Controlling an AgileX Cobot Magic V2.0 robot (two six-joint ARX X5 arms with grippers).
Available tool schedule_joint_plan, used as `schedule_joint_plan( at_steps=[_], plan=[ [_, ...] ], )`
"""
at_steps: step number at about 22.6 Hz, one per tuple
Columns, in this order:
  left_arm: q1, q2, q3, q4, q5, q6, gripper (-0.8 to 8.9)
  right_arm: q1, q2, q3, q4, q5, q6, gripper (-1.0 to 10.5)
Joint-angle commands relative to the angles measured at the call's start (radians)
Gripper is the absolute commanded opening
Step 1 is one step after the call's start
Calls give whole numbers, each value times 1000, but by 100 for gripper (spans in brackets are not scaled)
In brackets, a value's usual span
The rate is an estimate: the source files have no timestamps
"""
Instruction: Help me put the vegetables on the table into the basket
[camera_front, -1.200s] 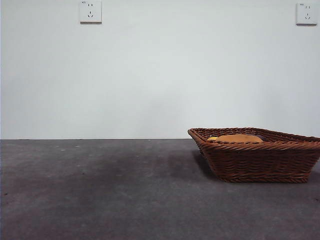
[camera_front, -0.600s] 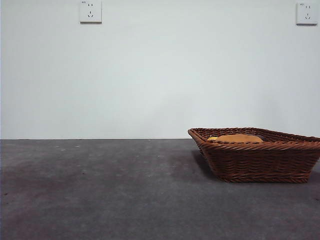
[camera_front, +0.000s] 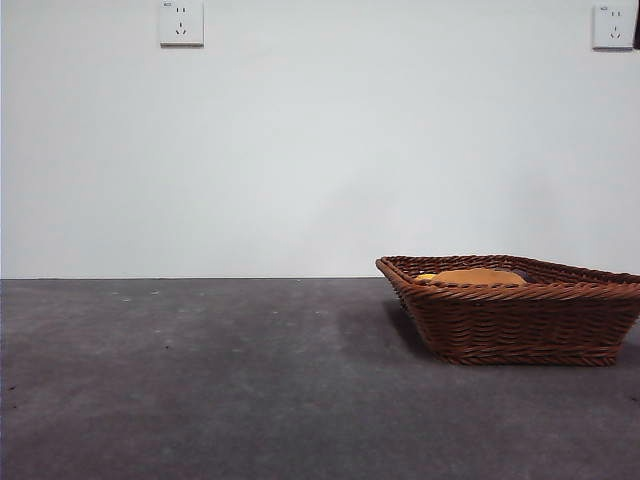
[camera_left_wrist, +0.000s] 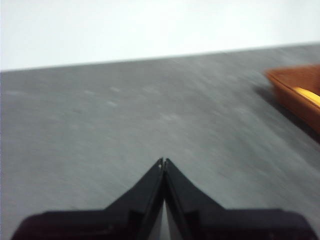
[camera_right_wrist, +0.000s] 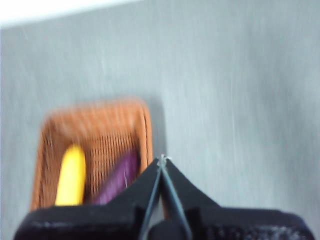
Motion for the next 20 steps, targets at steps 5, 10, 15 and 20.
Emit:
schedule_joint_plan(
  at_steps=[5, 10, 15, 20],
  plan=[
    [8, -29, -129, 180, -18, -14, -3, 1, 10, -3, 168, 1, 11, 0],
    [8, -34, -168, 188, -125, -19, -3, 1, 10, -3, 171, 1, 11, 0],
    [8, -56, -188, 180, -121, -20, -3, 1, 10, -3, 171, 1, 11, 0],
    [8, -112, -229, 178, -121, -24, -3, 1, 10, -3, 171, 1, 11, 0]
  ],
)
